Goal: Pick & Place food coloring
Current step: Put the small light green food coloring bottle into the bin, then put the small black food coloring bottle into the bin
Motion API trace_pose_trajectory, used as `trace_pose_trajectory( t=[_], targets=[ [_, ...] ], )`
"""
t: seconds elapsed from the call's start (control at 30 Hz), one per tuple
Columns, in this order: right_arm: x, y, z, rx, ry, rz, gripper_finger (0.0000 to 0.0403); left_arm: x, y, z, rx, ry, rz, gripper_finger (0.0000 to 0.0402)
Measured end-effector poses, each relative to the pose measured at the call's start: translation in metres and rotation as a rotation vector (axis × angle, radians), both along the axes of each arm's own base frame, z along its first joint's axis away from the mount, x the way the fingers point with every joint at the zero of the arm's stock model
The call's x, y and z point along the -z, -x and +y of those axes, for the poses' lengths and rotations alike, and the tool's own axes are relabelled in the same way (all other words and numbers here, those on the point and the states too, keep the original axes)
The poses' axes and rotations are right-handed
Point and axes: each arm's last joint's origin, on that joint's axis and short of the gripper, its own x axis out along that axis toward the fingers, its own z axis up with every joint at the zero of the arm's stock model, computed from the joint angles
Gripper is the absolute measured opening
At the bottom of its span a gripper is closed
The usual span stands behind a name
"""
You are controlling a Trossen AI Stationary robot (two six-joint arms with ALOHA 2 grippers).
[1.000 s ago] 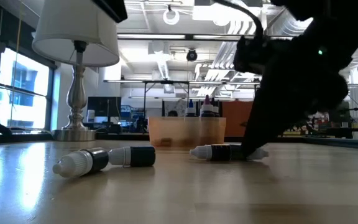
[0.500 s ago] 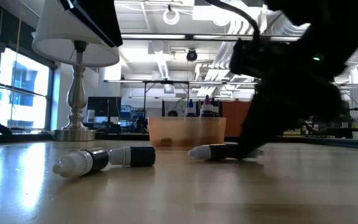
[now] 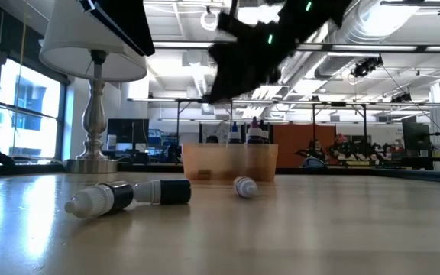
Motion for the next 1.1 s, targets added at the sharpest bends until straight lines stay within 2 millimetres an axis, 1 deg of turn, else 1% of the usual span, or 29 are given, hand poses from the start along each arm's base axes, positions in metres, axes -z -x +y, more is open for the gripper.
trace_pose_trajectory(
  t=[0.07, 0.13, 0.27, 0.4, 0.5, 0.57, 0.6, 0.67, 0.77, 0.87, 0.97, 1.03, 1.1],
  targets=[
    [0.010, -0.003, -0.018, 0.025, 0.001, 0.035, 0.0072, 0.000, 0.000, 0.000, 0.000, 0.001, -0.002, 0.0147],
    [0.013, -0.005, -0.032, 0.062, 0.001, 0.032, 0.0075, 0.000, 0.000, 0.000, 0.000, 0.001, -0.005, 0.0147],
    [0.029, -0.006, -0.054, 0.082, 0.047, 0.117, 0.0097, 0.000, -0.001, 0.000, -0.001, -0.002, -0.010, 0.0147],
    [0.025, -0.010, -0.066, 0.062, 0.047, 0.088, 0.0123, 0.000, -0.001, 0.000, -0.002, -0.026, -0.017, 0.0147],
    [0.027, -0.009, -0.070, 0.064, 0.040, 0.093, 0.0138, 0.000, -0.001, 0.001, 0.010, -0.042, -0.011, 0.0147],
    [0.022, -0.009, -0.070, 0.069, 0.045, 0.085, 0.0145, 0.000, -0.001, 0.001, 0.011, -0.046, -0.010, 0.0147],
    [0.017, -0.010, -0.067, 0.061, 0.042, 0.077, 0.0147, 0.000, -0.001, 0.001, 0.011, -0.046, -0.011, 0.0147],
    [0.000, -0.010, -0.057, 0.014, 0.026, 0.050, 0.0148, 0.000, -0.001, 0.001, 0.008, -0.054, -0.016, 0.0147],
    [-0.027, -0.004, -0.032, -0.099, -0.020, 0.042, 0.0146, 0.000, -0.001, 0.001, 0.002, -0.061, -0.027, 0.0147],
    [-0.047, 0.010, -0.003, -0.168, -0.114, 0.044, 0.0141, 0.001, 0.001, -0.001, -0.008, 0.003, -0.010, 0.0147],
    [-0.049, 0.026, 0.028, -0.203, -0.203, 0.094, 0.0138, 0.007, 0.009, -0.013, 0.022, 0.029, 0.004, 0.0147],
    [-0.042, 0.035, 0.049, -0.205, -0.255, 0.149, 0.0138, 0.015, 0.015, -0.020, 0.036, 0.042, 0.005, 0.0147],
    [-0.029, 0.040, 0.068, -0.189, -0.317, 0.144, 0.0138, 0.023, 0.015, -0.023, 0.035, 0.072, -0.005, 0.0147]
  ],
)
